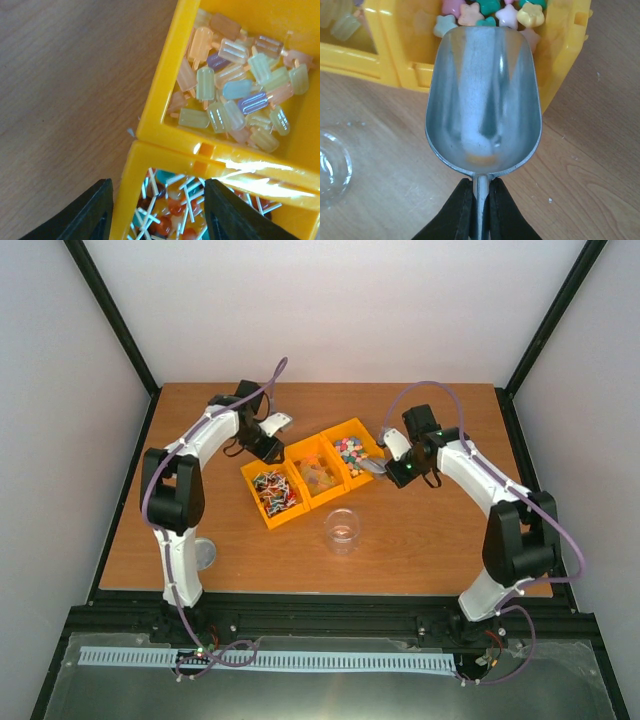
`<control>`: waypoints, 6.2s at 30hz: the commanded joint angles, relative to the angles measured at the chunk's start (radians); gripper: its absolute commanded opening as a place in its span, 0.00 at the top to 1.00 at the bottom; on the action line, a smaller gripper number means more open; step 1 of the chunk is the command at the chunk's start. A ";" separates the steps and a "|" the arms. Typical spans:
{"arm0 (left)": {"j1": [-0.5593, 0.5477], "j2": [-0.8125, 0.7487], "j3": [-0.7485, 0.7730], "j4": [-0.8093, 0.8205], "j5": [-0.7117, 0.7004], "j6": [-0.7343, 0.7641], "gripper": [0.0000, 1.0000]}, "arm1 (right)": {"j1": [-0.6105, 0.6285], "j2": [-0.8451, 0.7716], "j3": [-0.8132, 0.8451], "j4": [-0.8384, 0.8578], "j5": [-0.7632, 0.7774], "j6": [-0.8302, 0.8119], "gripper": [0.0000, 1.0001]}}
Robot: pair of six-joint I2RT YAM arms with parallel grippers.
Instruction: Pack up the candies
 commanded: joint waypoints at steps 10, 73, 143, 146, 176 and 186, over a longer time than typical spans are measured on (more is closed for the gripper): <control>0.006 -0.234 -0.346 0.038 0.073 0.011 0.60 | -0.002 0.100 0.175 -0.073 0.039 -0.052 0.97; -0.034 -0.142 -0.295 0.136 0.067 0.001 0.64 | 0.118 0.454 0.488 -0.239 0.138 -0.185 0.97; 0.099 -0.313 -0.162 0.065 0.223 -0.114 0.00 | -0.263 -0.216 -0.396 0.587 -0.616 -0.315 0.97; 0.104 -0.424 -0.242 0.212 0.186 -0.189 0.00 | -0.263 -0.275 -0.378 0.454 -0.639 -0.396 0.97; 0.104 -0.529 -0.341 0.205 0.217 -0.126 0.00 | -0.097 -0.432 -0.195 -0.340 -0.439 -0.856 0.97; 0.104 -0.511 -0.335 0.190 0.227 -0.132 0.00 | -0.009 -0.395 -0.168 -0.337 -0.322 -0.779 0.97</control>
